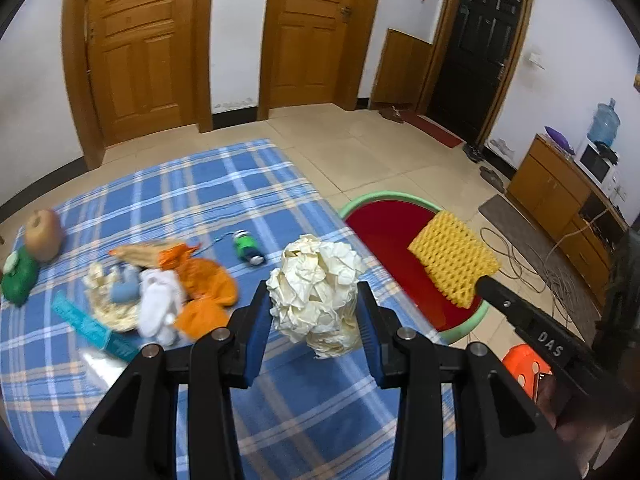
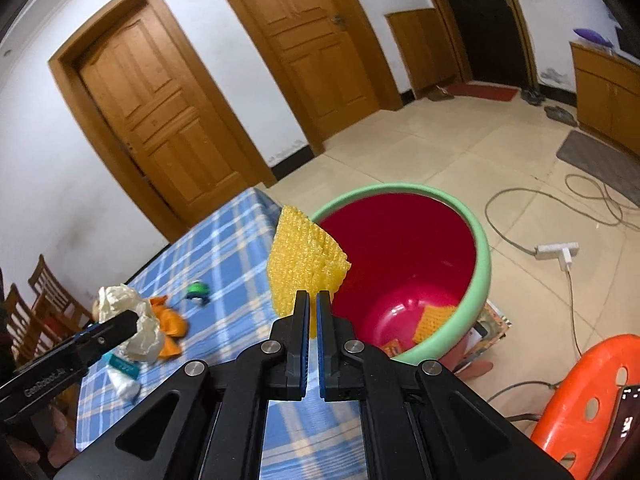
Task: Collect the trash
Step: 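Carry the crumpled paper and foam net over the red bucket, then open both tools to drop the paper and foam net into the bucket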
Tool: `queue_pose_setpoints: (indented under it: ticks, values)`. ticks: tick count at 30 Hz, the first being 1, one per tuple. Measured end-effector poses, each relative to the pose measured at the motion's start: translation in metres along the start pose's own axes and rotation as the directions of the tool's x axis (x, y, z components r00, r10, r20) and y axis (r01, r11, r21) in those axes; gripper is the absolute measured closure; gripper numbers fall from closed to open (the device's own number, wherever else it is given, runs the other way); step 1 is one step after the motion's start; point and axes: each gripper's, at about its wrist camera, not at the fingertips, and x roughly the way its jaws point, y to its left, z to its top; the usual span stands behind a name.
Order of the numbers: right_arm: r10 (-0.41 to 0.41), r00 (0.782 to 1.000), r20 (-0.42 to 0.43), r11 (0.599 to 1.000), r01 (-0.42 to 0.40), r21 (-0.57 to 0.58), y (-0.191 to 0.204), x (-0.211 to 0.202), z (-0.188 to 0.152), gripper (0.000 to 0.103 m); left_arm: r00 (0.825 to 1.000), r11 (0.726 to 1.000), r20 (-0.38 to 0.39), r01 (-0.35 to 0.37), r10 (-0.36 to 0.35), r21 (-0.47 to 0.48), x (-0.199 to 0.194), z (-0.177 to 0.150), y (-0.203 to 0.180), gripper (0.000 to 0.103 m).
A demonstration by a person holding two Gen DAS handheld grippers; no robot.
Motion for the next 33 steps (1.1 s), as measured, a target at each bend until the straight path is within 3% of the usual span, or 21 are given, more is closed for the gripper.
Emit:
queue_pose_setpoints:
  ticks: [7, 15, 29, 33]
  values:
    - [-0.025, 0.999, -0.022, 1.000, 0.026, 0.015, -0.023, 0.017, 0.005, 0.097, 0.999, 0.999, -0.028, 0.031, -0.030, 0.031, 0.030, 0.013, -0.023, 0.062]
    - [-0.013, 0.999, -0.033, 0.996, 0.016, 0.089, -0.048, 0.032, 0.011, 0.082, 0.998, 0.997, -0.047, 0.049, -0.047, 0.058, 0.065, 0.031, -0.049, 0.062]
    - [-0.070, 0.997, 0.013, 0.993, 0.069, 0.096, -0.065, 0.010, 0.009, 0.071, 0.991, 0.993, -0.113, 0.078, -0.068, 0.091, 0.114, 0.037, -0.083, 0.061]
    - [-0.060, 0.998, 0.025, 0.991, 0.056, 0.121, -0.067, 0.007, 0.009, 0.069, 0.991, 0.994, -0.115, 0.075, -0.064, 0.086, 0.113, 0.038, -0.085, 0.049]
